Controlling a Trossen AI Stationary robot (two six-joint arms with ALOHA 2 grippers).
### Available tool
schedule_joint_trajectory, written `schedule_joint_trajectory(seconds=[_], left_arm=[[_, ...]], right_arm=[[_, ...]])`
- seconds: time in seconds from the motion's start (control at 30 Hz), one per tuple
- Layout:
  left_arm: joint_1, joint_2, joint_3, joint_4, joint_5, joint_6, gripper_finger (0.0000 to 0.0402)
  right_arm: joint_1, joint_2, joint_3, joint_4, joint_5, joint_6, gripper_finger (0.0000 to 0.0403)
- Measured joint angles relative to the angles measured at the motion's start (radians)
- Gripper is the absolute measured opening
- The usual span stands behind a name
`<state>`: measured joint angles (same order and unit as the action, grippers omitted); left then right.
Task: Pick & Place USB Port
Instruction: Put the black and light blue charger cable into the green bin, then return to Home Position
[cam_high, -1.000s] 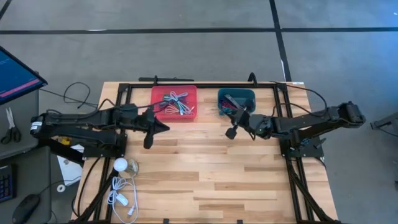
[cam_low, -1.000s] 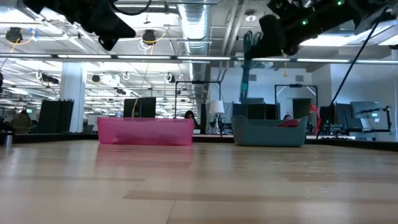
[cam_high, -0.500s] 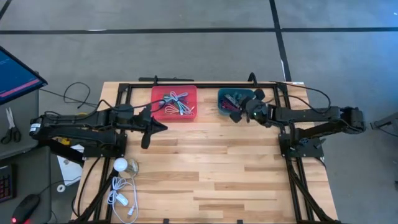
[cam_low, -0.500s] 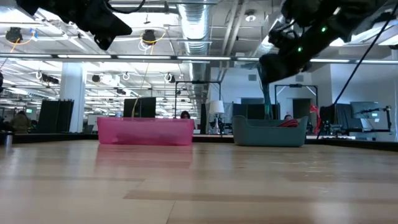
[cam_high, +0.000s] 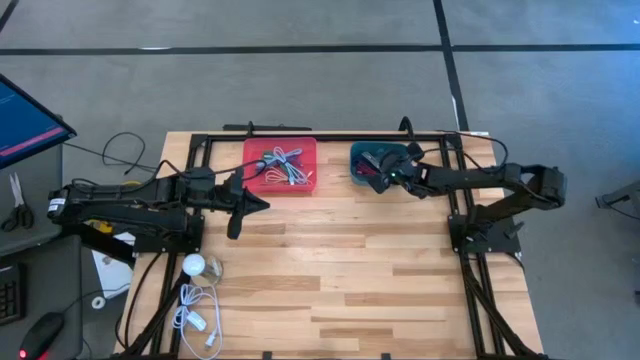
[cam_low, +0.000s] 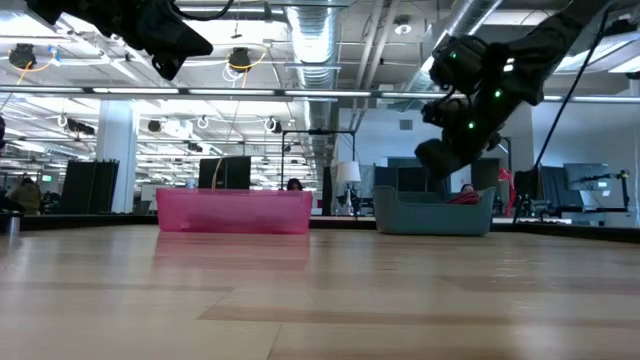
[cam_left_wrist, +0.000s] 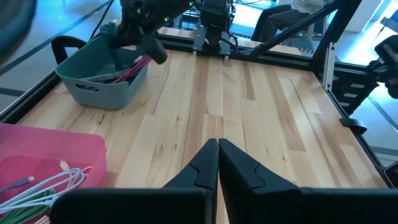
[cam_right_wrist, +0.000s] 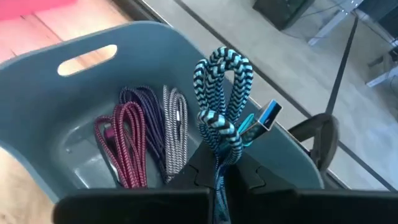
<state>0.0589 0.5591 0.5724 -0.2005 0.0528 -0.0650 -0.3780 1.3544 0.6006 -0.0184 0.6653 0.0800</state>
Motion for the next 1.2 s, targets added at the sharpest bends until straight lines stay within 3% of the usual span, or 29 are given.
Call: schedule_joint_trajectory(seconds=[0.13, 0.4, 0.7, 0.9, 1.2], left_arm=[[0.000, 0.000, 0.000, 0.000, 0.000, 0.000, 0.0011], [0.000, 0.000, 0.000, 0.000, 0.000, 0.000, 0.0011], [0.000, 0.000, 0.000, 0.000, 0.000, 0.000, 0.0011], [0.000, 0.000, 0.000, 0.000, 0.000, 0.000, 0.0011], [0.000, 0.000, 0.000, 0.000, 0.000, 0.089, 0.0011]], right_arm=[[-0.006, 0.055, 0.000, 0.039, -0.007, -0.001, 0.0010], [-0.006, 0.104, 0.000, 0.166, -0.008, 0.000, 0.0092], [0.025, -0.004, 0.000, 0.181, -0.011, -0.008, 0.0177], [0.107, -0.117, 0.000, 0.199, -0.016, -0.003, 0.0204], [0.249, -0.258, 0.000, 0.243, -0.254, -0.009, 0.0200]])
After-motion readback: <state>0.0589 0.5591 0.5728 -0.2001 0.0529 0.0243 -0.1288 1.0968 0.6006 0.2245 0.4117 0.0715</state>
